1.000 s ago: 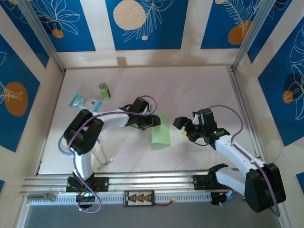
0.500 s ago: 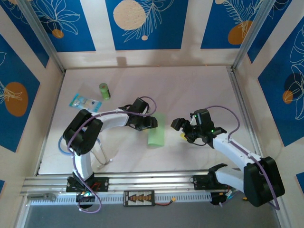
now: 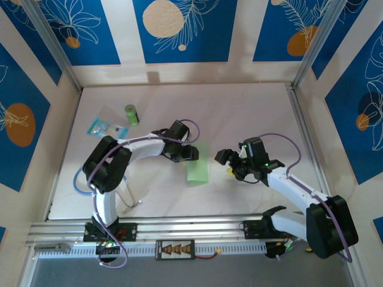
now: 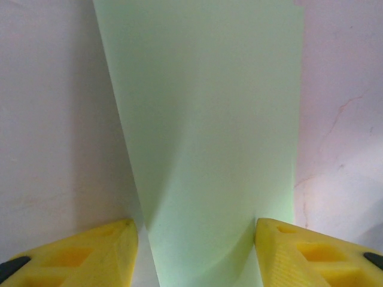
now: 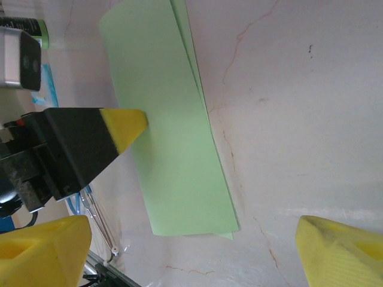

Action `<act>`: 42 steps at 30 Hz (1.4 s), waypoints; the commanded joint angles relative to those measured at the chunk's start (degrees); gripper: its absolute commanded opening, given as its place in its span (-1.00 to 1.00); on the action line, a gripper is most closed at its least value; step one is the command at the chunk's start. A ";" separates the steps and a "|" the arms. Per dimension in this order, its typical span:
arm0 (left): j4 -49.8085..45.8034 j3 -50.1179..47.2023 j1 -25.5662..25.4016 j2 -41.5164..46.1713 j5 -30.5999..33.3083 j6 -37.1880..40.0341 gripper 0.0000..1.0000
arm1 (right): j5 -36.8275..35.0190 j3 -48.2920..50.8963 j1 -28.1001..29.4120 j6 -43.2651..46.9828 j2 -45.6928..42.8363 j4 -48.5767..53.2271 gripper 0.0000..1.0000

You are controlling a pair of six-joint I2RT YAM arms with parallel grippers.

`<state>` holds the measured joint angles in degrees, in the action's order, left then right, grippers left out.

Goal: Fold a paper plane with a square sheet of paper (pick it up from the middle)
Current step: First fold the square sheet of paper in half at the center of the table.

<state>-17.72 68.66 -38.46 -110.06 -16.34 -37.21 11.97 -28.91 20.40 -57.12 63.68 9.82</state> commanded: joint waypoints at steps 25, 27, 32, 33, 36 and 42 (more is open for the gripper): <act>-13.65 8.41 0.40 -5.83 3.62 12.94 0.06 | -0.66 -1.28 -1.44 0.28 0.63 3.10 0.78; -14.26 8.75 0.34 -6.06 4.20 13.21 0.07 | -0.63 -1.28 -1.43 0.29 0.74 3.10 0.78; -14.87 9.11 0.28 -6.47 4.85 13.83 0.08 | -0.54 -1.26 -1.45 0.19 0.83 2.92 0.78; -14.93 9.18 0.29 -6.51 5.16 13.88 0.09 | -0.54 -1.24 -1.42 0.20 0.91 2.89 0.78; -14.90 9.56 0.36 -6.79 5.82 13.86 0.10 | -0.45 -1.28 -1.42 0.18 0.92 2.89 0.78; -14.59 10.09 0.31 -7.26 7.08 13.17 0.12 | -0.35 -1.30 -1.46 0.13 1.25 2.59 0.78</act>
<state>-29.98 77.73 -38.72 -114.74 -14.87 -24.93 10.94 -28.91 19.11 -57.12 64.10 11.57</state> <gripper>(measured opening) 0.555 0.891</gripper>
